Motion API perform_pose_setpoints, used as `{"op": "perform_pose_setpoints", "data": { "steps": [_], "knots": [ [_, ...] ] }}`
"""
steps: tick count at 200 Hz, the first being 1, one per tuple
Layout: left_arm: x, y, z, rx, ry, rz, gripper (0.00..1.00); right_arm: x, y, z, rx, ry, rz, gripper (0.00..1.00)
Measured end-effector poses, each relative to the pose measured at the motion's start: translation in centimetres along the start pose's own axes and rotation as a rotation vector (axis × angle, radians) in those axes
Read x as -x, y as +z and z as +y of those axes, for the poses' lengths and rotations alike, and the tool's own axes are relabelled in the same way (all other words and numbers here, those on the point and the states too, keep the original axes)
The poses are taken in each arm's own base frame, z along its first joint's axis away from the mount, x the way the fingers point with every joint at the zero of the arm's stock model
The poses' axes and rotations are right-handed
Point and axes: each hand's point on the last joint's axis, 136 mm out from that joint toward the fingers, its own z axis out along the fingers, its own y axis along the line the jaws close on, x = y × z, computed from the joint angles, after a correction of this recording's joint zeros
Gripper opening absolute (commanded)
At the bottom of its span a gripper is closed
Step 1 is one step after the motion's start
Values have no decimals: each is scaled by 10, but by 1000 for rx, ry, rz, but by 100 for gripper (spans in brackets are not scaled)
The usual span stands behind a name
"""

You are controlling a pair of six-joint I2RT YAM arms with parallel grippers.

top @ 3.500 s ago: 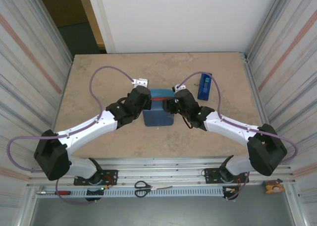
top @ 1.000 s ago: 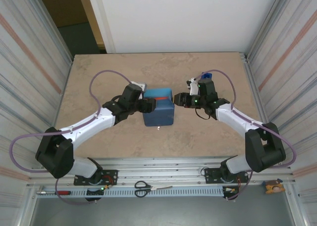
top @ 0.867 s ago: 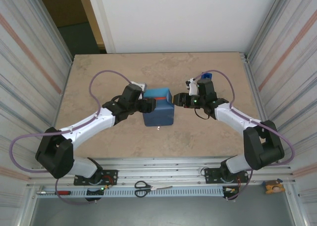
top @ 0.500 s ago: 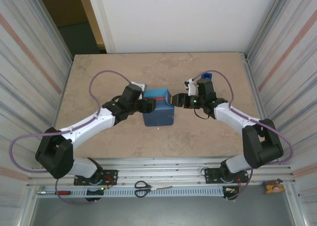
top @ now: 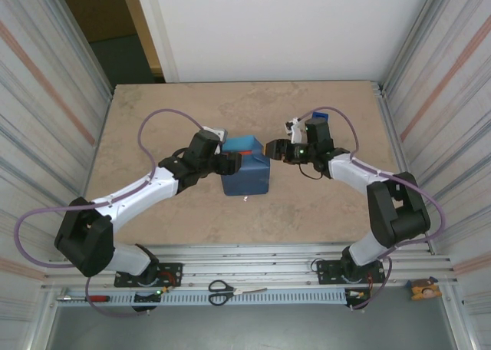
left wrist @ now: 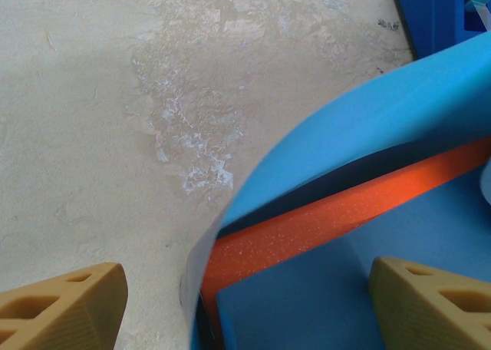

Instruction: Wrap the gift box in paper

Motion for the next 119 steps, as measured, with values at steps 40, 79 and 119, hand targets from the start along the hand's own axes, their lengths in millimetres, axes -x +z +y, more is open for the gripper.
{"op": "perform_pose_setpoints", "data": {
  "steps": [40,79,119],
  "knots": [
    [0,0,0,0,0,0,82,2,1,1,29,5,11,59],
    [0,0,0,0,-1,0,82,9,-3,7,65,-3,16,60],
    [0,0,0,-1,-3,1,82,-12,3,12,96,-1,73,61]
  ]
}}
